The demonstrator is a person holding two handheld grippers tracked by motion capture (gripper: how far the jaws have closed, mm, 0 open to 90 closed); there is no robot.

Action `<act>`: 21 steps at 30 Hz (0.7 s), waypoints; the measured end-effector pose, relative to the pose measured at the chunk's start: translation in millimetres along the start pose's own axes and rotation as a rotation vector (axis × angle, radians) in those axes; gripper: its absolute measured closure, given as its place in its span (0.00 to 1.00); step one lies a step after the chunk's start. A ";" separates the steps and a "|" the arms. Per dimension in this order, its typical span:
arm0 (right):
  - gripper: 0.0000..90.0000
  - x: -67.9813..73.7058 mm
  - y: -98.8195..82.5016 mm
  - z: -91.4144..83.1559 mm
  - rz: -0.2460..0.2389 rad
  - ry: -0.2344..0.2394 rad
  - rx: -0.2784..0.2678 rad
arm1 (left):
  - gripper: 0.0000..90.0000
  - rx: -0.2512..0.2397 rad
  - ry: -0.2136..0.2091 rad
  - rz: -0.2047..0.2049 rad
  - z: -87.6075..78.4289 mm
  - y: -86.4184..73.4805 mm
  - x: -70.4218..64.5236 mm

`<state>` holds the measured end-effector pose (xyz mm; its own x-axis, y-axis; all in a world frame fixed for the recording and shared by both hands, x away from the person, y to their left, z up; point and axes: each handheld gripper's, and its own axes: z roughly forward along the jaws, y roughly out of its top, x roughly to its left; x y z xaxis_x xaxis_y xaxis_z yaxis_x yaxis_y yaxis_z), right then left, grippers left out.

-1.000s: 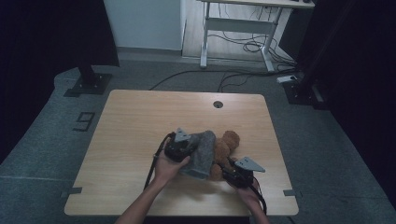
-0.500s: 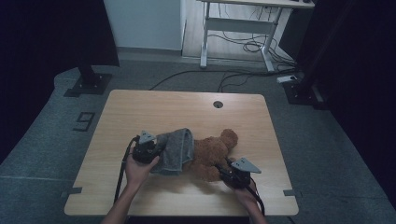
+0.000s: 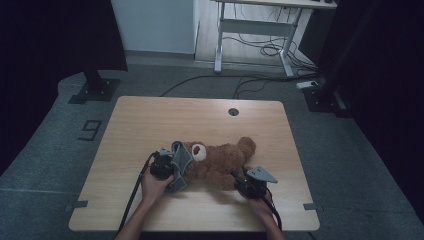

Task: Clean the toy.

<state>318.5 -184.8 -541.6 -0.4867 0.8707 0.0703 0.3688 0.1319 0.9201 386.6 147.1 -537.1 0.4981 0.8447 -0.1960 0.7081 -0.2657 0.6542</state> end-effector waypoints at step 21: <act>0.61 -7.6 -3.7 -6.6 -0.053 0.040 -0.008 | 0.93 -0.312 -0.218 0.294 -59.7 93.5 -124.8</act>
<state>315.6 -195.0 -542.9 -0.5368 0.8429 0.0369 0.3357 0.1733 0.9259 360.8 44.6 -407.9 0.7716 0.6287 -0.0968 0.3543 -0.2984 0.8863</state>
